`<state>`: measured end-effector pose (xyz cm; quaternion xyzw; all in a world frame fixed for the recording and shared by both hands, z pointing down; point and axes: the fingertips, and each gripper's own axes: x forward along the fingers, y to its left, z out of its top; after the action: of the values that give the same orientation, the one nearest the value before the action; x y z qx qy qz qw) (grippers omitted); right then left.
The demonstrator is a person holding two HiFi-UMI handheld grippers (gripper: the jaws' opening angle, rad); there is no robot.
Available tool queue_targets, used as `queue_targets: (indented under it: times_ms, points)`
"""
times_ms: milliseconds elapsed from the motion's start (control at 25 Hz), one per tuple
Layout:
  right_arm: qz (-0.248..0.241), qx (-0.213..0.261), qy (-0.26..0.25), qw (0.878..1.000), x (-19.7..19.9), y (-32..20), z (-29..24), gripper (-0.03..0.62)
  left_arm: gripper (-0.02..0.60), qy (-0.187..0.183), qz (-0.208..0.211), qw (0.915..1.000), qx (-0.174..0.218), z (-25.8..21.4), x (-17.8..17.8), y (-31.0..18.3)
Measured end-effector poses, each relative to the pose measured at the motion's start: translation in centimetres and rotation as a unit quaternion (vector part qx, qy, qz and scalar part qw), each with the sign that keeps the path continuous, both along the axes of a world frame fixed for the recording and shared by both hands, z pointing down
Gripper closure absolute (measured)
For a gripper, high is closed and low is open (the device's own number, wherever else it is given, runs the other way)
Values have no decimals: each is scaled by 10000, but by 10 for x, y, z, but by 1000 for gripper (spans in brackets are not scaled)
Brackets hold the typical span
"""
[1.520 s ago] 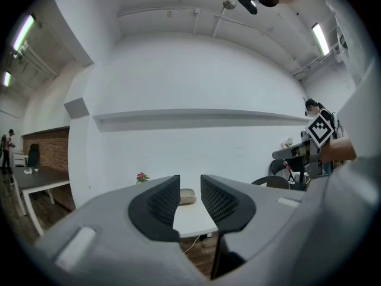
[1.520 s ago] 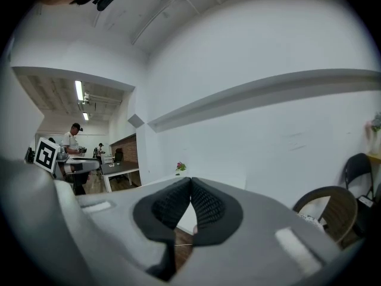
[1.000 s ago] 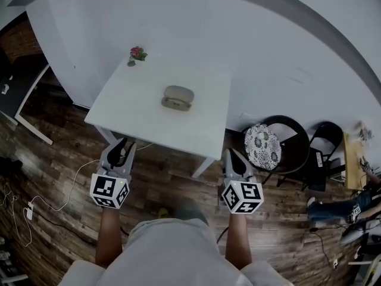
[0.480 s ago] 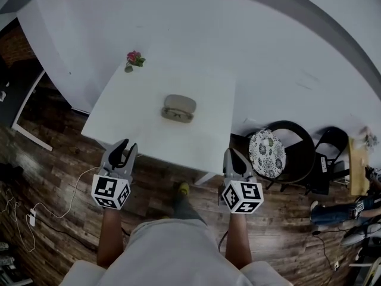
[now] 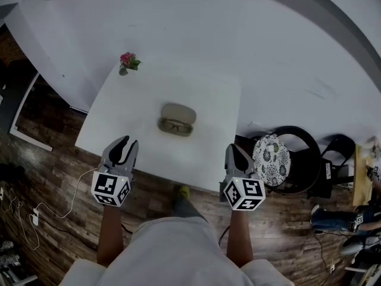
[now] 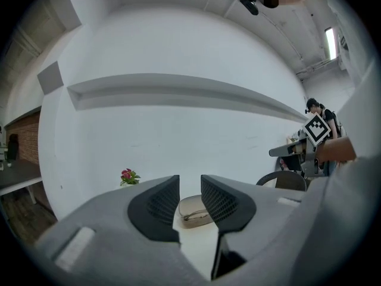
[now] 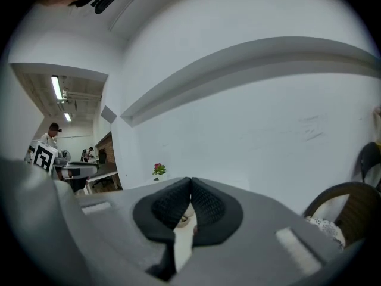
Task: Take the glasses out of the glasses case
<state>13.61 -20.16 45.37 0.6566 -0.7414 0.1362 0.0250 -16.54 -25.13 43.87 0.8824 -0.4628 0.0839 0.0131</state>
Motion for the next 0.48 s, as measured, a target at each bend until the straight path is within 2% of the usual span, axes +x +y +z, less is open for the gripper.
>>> queue_targets:
  times_ms: [360,480]
  points:
    - [-230,-196,-117,9995,30,-72,19,591,460,-242,-13,9995,-223,13,40,-65]
    - [-293,-257,-173,9991,40,-88,25,591,460,-572,68,9981,-232,19,58,-78]
